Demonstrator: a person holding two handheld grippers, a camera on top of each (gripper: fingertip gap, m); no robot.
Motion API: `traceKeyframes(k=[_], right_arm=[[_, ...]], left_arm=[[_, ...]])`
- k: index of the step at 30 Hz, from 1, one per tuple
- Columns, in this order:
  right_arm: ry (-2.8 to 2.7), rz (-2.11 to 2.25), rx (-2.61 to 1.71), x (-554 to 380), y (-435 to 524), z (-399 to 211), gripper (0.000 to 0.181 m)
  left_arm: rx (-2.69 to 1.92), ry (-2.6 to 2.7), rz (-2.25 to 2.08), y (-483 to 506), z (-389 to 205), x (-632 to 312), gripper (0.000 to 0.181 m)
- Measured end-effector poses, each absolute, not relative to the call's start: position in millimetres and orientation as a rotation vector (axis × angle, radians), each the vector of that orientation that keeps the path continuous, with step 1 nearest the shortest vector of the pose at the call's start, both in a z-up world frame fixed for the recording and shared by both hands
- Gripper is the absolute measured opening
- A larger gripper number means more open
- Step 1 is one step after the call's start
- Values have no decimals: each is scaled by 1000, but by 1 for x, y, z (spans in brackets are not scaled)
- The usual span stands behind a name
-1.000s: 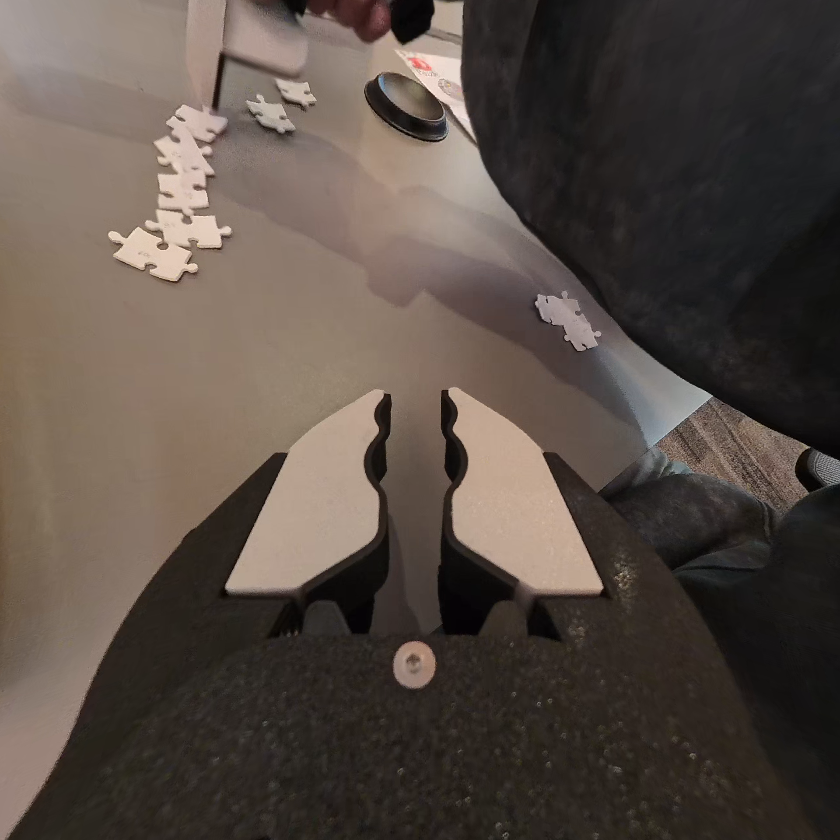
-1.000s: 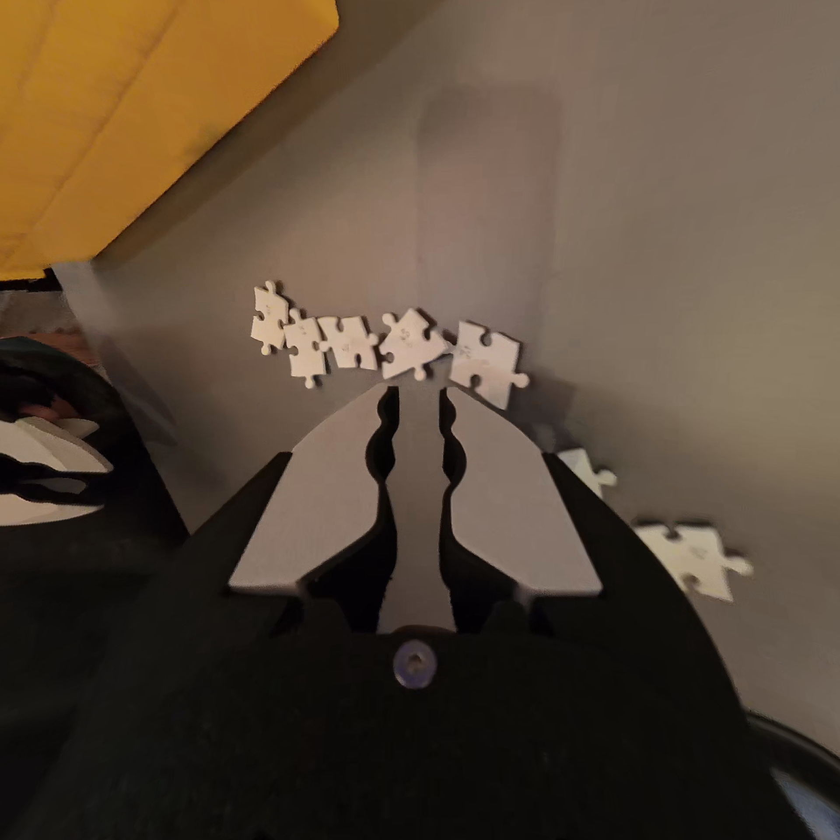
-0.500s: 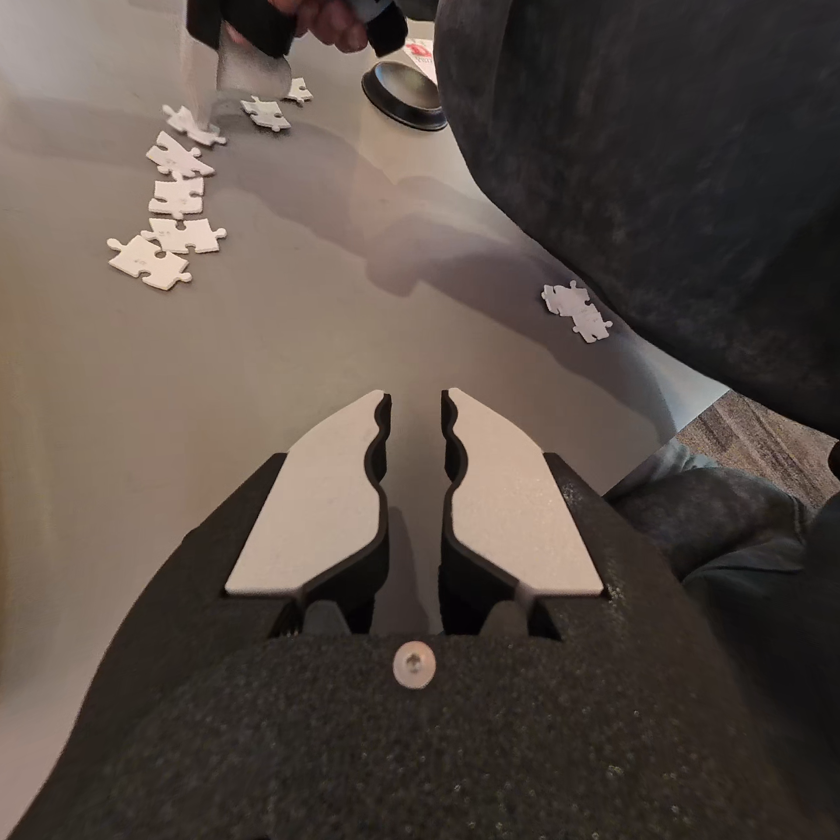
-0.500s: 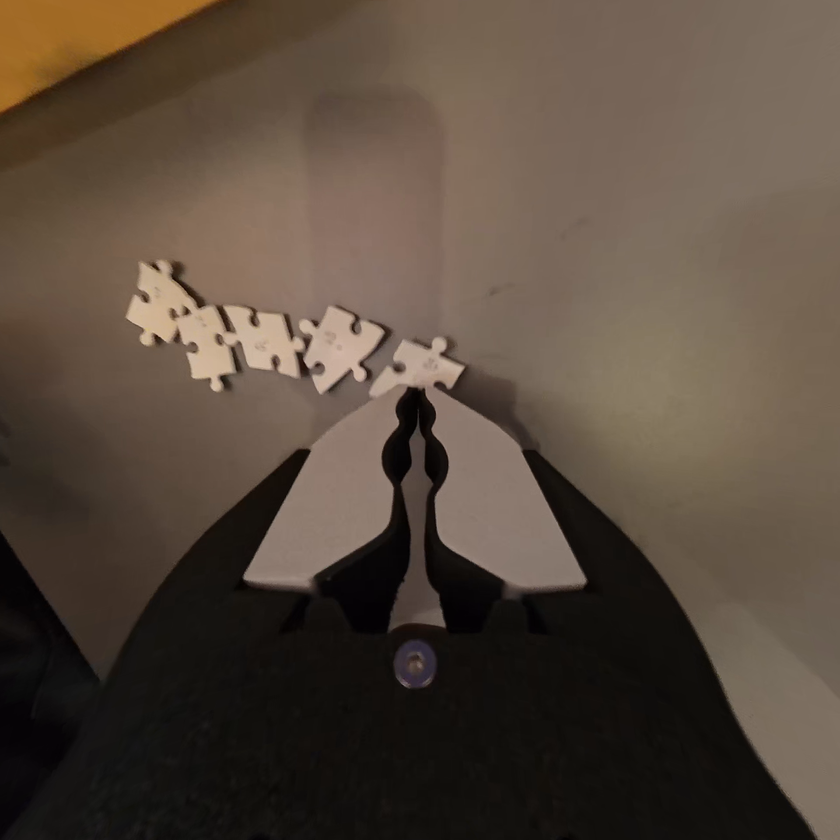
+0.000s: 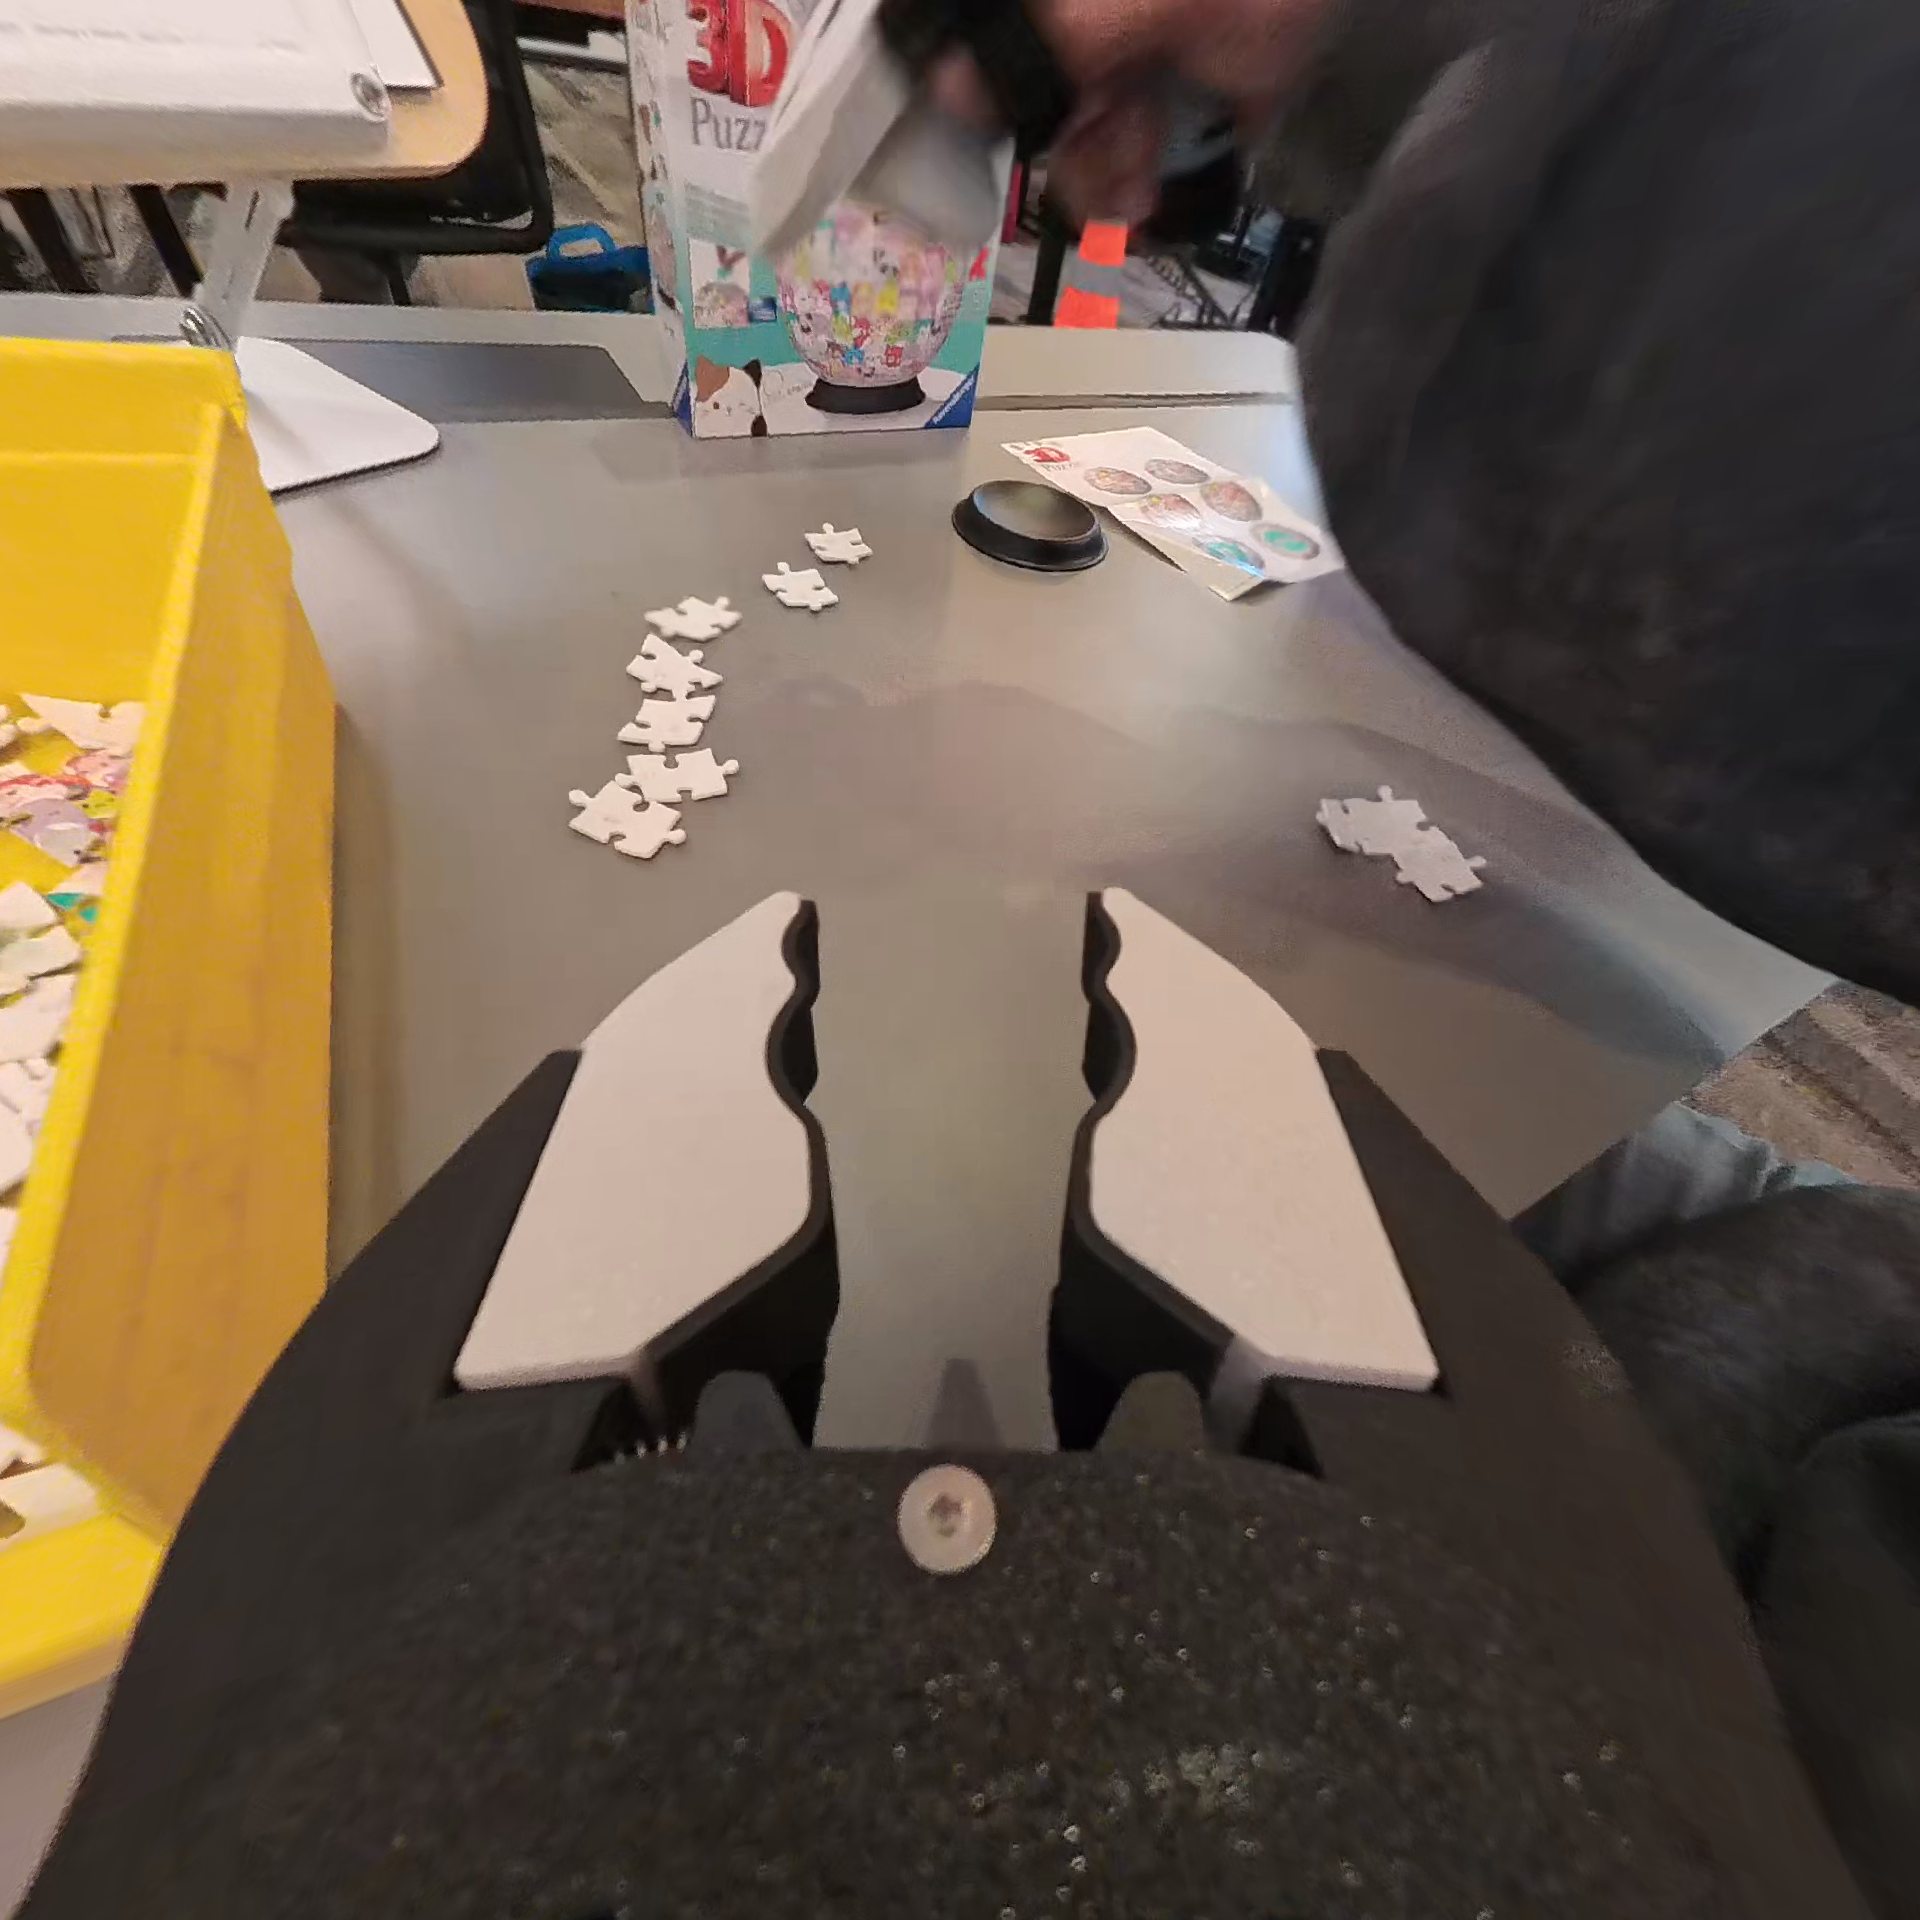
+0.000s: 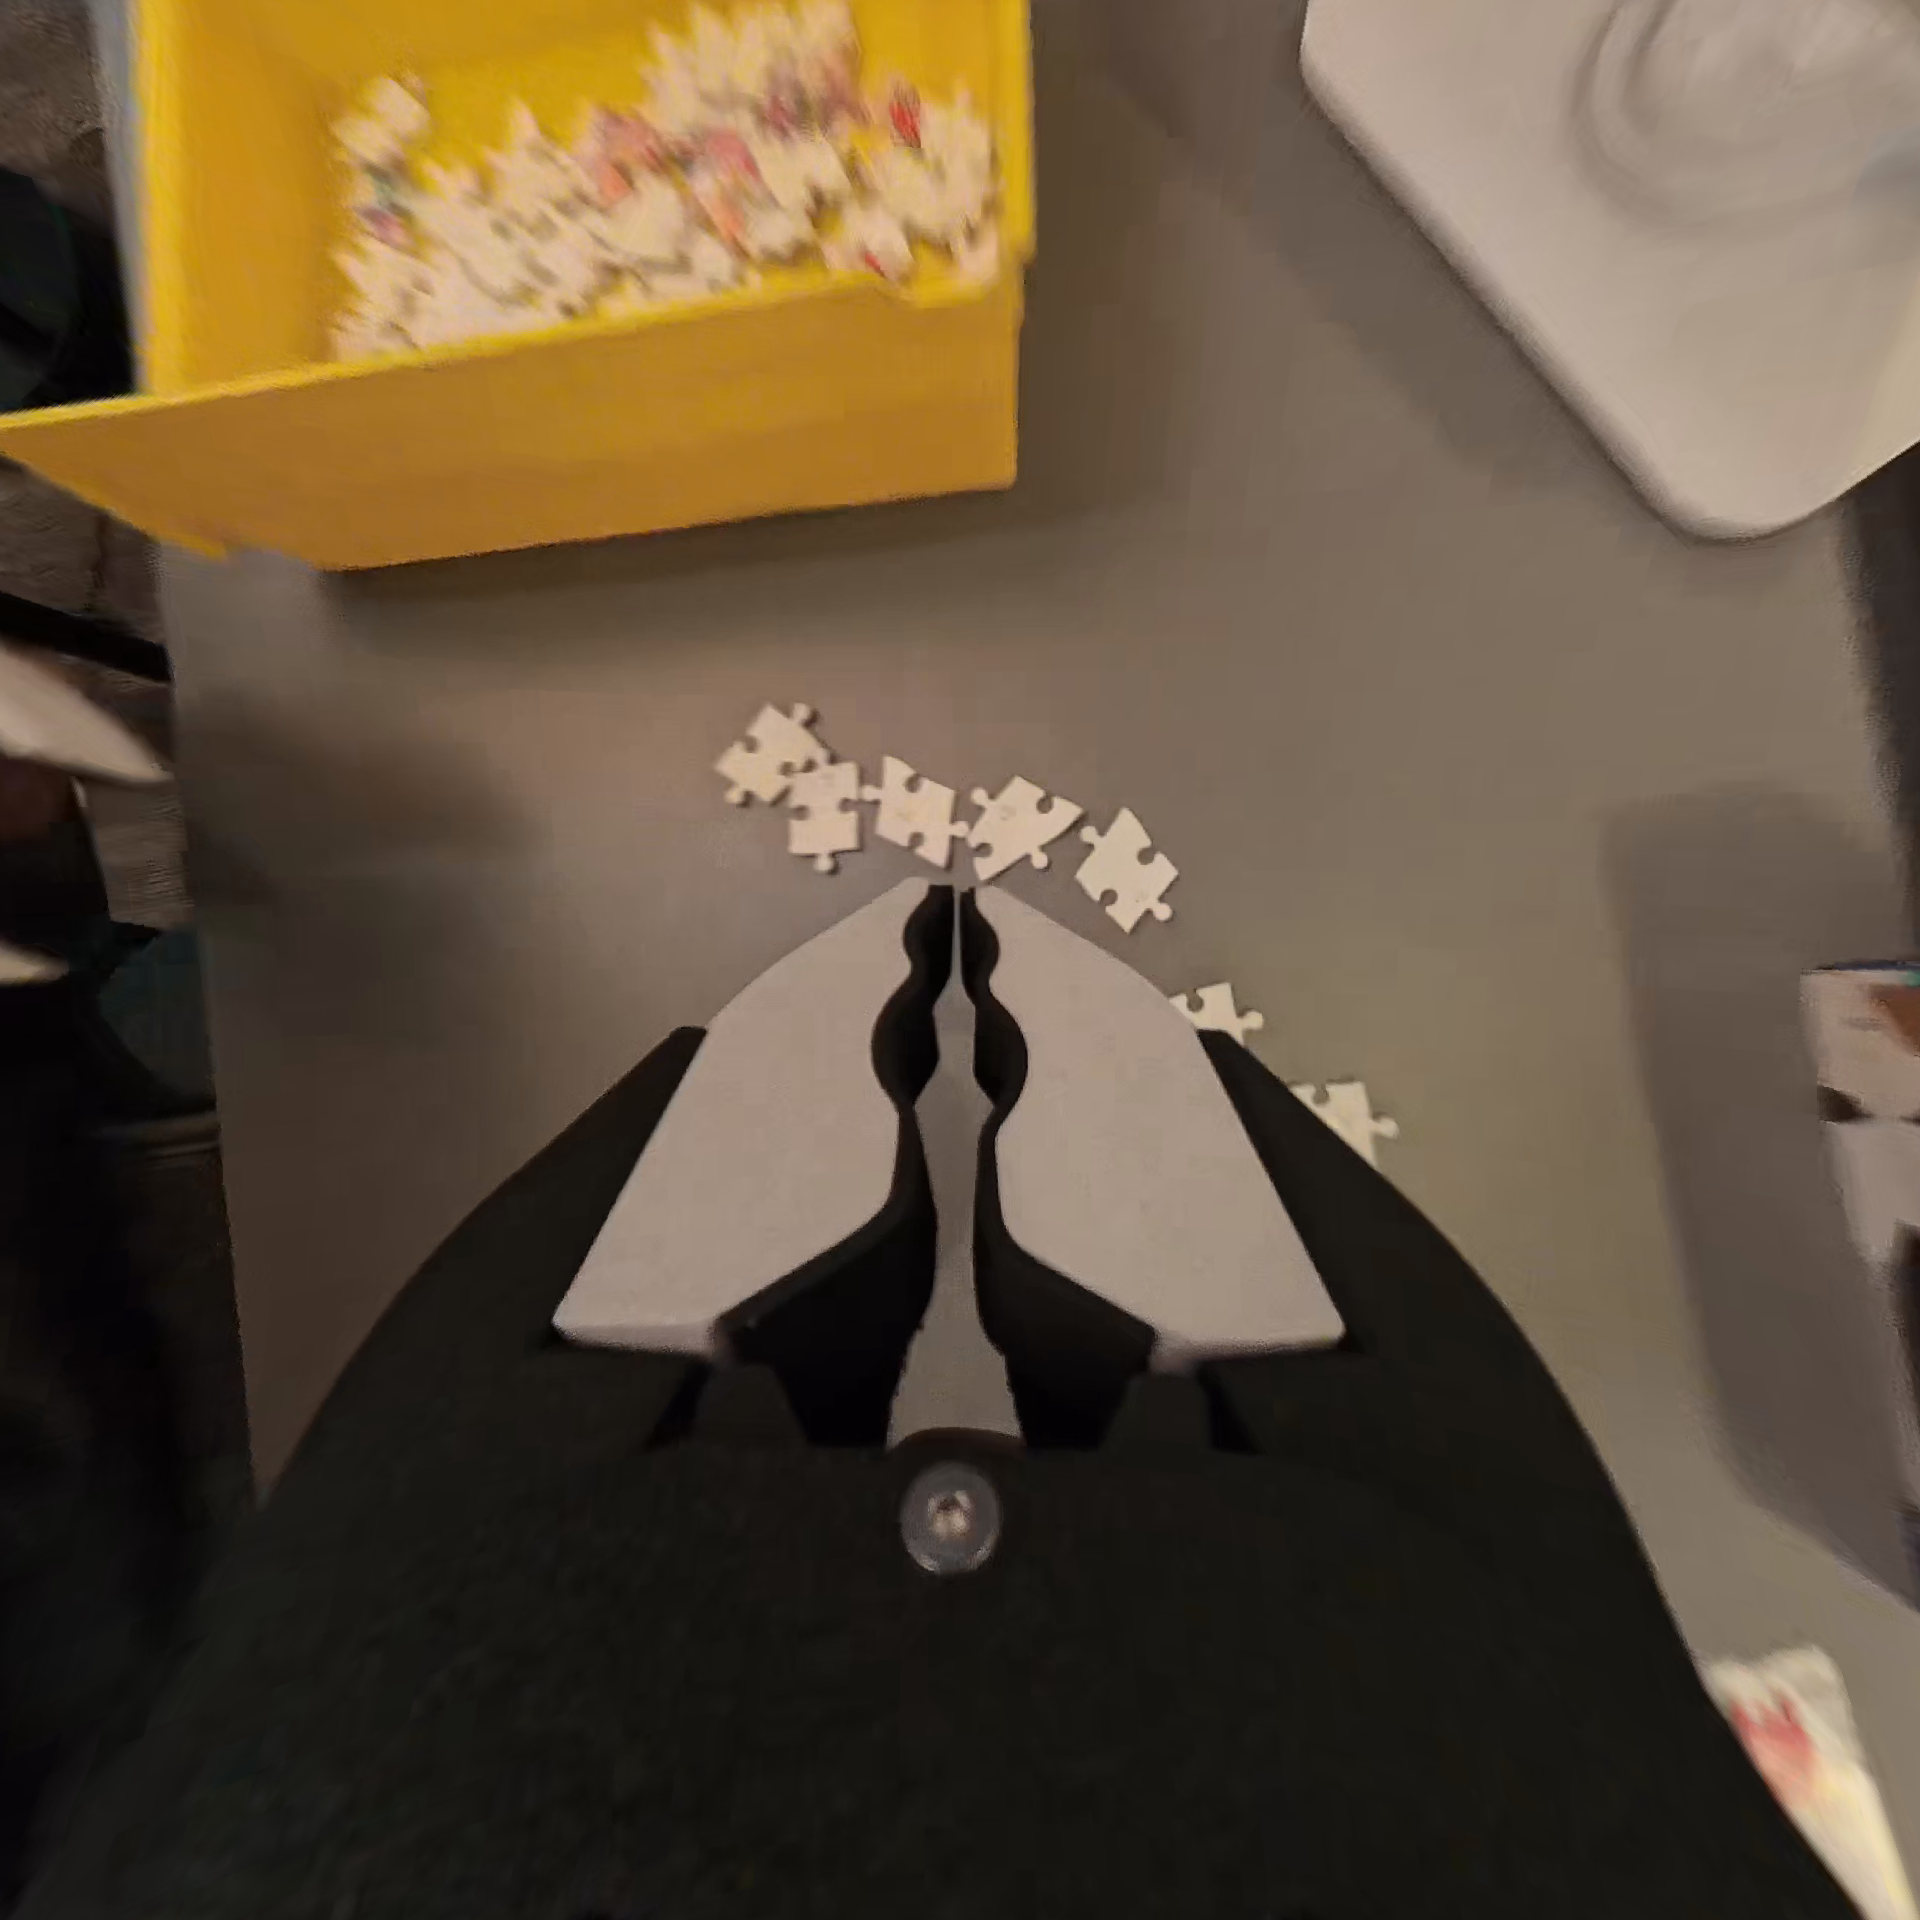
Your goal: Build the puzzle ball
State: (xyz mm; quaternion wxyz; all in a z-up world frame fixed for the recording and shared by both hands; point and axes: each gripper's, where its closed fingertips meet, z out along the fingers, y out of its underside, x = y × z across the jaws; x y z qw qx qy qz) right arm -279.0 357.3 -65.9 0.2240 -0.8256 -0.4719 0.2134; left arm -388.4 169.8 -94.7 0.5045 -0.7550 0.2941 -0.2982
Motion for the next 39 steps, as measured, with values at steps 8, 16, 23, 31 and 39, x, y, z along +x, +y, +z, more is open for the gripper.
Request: traceKeyframes(k=[8,16,23,31,39], right_arm=[[-1059,434,-2026,-208,206,-40,29],[-426,413,-2003,-141,102,-111,44],[-335,187,-1863,-94,104,-116,46],[-247,223,-1824,-87,109,-119,40],[-318,103,-1917,-94,114,-133,42]], left_arm=[[-1832,699,-816,165,-92,-387,55],[-1864,759,-821,157,-98,-375,55],[-1836,752,-872,163,-87,-372,54],[-1842,839,-925,159,-97,-350,55],[-1858,864,-994,163,-103,-342,60]])
